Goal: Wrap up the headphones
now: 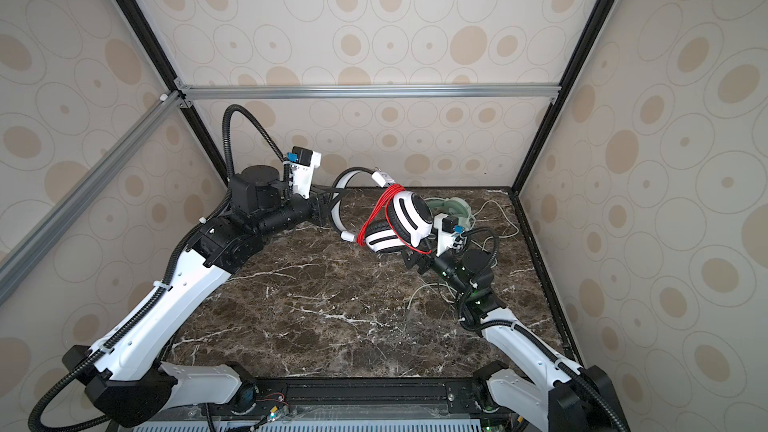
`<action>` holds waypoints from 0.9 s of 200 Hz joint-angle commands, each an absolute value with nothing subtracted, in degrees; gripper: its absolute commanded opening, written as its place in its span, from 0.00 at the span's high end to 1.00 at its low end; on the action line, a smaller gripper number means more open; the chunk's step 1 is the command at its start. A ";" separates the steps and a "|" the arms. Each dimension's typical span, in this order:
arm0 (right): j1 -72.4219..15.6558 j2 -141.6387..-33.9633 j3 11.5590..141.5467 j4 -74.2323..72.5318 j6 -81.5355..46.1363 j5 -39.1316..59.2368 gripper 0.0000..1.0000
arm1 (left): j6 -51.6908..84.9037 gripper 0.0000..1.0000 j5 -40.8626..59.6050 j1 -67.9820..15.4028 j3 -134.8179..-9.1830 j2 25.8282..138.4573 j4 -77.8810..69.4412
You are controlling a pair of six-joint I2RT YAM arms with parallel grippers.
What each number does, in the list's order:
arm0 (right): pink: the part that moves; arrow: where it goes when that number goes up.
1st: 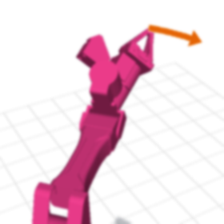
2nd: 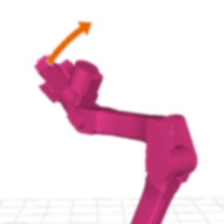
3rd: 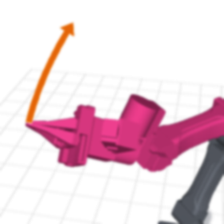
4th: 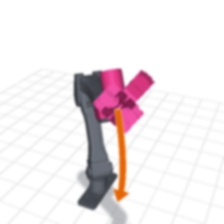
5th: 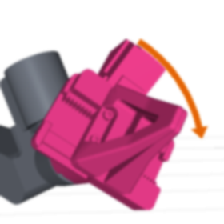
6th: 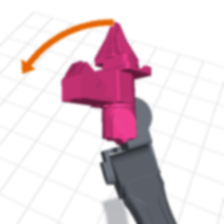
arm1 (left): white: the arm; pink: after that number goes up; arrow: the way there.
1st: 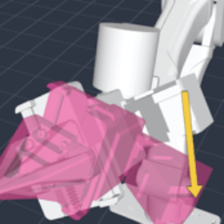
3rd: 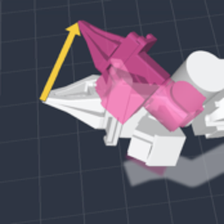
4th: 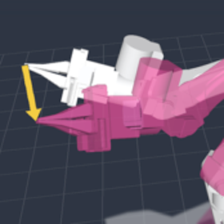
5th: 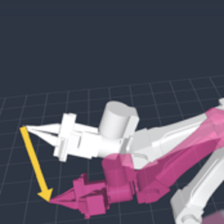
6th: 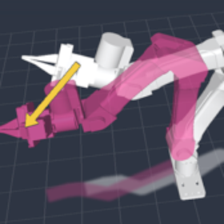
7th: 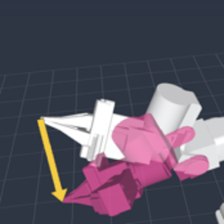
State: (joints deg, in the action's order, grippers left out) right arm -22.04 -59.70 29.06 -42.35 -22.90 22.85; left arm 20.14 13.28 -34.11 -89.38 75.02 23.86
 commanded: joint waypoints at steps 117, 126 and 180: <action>-21.80 -62.05 29.98 -47.70 -25.02 25.06 0.32 | 24.09 1.00 15.62 -33.83 -90.09 73.97 16.30; -21.79 -62.01 29.84 -48.07 -25.21 25.18 0.33 | 24.08 1.00 15.60 -33.80 -90.09 73.99 16.20; -21.80 -62.89 29.93 -49.94 -26.31 26.69 0.52 | 24.44 1.00 15.90 -33.76 -89.91 74.24 15.82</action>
State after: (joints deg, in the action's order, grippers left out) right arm -22.04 -62.63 29.23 -46.74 -25.32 25.28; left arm 21.19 14.09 -34.11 -88.84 75.02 21.61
